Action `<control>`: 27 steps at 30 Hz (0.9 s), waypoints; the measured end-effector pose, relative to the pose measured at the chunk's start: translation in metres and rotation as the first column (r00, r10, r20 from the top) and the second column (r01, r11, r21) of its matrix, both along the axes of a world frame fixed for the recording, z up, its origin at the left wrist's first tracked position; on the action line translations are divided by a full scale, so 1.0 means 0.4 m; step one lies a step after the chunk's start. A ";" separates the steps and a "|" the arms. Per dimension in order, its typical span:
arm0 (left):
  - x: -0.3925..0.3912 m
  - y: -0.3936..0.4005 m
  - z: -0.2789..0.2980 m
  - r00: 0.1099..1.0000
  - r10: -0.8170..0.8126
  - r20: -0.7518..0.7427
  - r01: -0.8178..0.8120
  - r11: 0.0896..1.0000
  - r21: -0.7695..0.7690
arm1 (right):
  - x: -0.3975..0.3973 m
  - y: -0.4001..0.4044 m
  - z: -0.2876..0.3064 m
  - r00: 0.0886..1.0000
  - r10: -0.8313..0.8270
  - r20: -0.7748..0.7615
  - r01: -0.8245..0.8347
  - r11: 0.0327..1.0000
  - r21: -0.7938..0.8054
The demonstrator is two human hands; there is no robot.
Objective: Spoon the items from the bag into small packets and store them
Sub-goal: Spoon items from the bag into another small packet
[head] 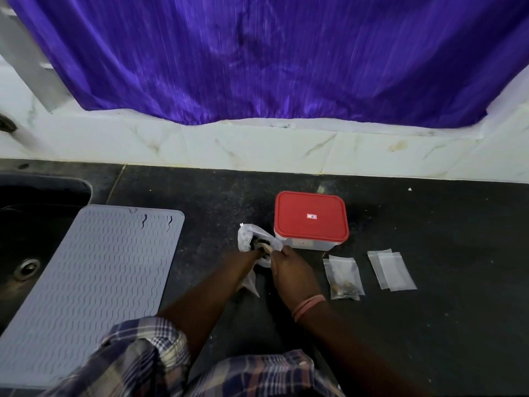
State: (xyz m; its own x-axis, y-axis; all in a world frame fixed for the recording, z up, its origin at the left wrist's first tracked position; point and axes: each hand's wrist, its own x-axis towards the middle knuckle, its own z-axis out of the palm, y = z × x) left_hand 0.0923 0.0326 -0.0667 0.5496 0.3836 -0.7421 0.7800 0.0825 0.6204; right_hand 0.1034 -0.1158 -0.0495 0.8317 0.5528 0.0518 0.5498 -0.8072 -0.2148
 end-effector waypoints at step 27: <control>-0.003 0.005 0.010 0.960 0.210 0.185 -0.210 0.977 -0.021 | 0.005 0.026 -0.035 0.532 -0.433 -0.727 0.822 0.469 0.323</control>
State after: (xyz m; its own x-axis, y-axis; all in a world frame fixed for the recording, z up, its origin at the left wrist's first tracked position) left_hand 0.0911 0.0345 -0.0628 0.5844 0.5043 -0.6358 0.6168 0.2331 0.7518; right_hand 0.1053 -0.1054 -0.0635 0.9077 -0.1406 -0.3953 -0.4141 -0.4513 -0.7904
